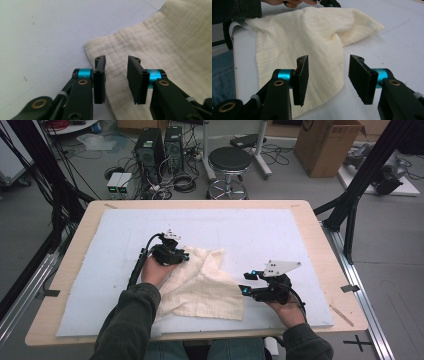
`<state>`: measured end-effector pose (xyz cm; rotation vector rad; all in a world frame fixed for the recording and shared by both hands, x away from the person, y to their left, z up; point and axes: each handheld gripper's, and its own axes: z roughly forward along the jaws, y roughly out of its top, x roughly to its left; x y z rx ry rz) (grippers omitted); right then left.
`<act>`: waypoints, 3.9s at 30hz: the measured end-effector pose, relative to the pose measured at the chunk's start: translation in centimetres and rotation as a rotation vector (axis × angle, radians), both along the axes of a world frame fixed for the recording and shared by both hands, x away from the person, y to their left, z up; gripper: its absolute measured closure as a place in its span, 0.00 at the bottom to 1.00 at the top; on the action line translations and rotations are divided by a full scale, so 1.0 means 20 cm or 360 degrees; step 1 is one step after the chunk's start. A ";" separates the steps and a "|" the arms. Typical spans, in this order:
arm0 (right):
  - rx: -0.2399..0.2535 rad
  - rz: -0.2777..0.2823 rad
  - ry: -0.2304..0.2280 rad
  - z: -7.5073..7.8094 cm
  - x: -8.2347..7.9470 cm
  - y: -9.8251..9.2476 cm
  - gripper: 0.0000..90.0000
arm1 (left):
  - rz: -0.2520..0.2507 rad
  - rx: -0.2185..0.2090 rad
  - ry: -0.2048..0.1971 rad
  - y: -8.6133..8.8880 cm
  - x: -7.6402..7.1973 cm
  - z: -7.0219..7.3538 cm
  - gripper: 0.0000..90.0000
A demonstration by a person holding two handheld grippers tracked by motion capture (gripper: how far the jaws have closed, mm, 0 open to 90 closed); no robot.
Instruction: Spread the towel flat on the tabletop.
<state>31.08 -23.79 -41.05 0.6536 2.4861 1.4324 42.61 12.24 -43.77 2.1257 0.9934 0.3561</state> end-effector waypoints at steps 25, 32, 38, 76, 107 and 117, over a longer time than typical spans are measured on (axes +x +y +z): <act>0.0008 -0.0014 -0.0001 -0.01 0.01 -0.01 0.55 | 0.0062 0.0105 -0.0097 0.10 -0.07 0.08 0.98; -0.0010 -0.0009 0.0012 -0.01 0.01 0.00 0.55 | 0.0091 0.0093 -0.0104 0.19 -0.13 0.09 0.98; -0.0037 0.0002 0.0025 -0.02 0.03 0.02 0.55 | 0.0083 0.0114 -0.0098 0.25 -0.16 0.09 0.98; -0.0221 -0.0019 0.0422 -0.12 0.51 0.48 0.96 | 0.0087 0.0056 -0.0102 0.41 -0.24 0.09 0.98; -0.0411 0.0061 0.0313 -0.09 0.40 0.62 0.93 | 0.0020 0.0012 -0.0101 0.43 -0.30 0.15 0.98; -0.0313 0.0118 0.0253 0.01 0.34 0.55 0.72 | 0.0018 0.0050 -0.0088 0.41 -0.30 0.13 0.98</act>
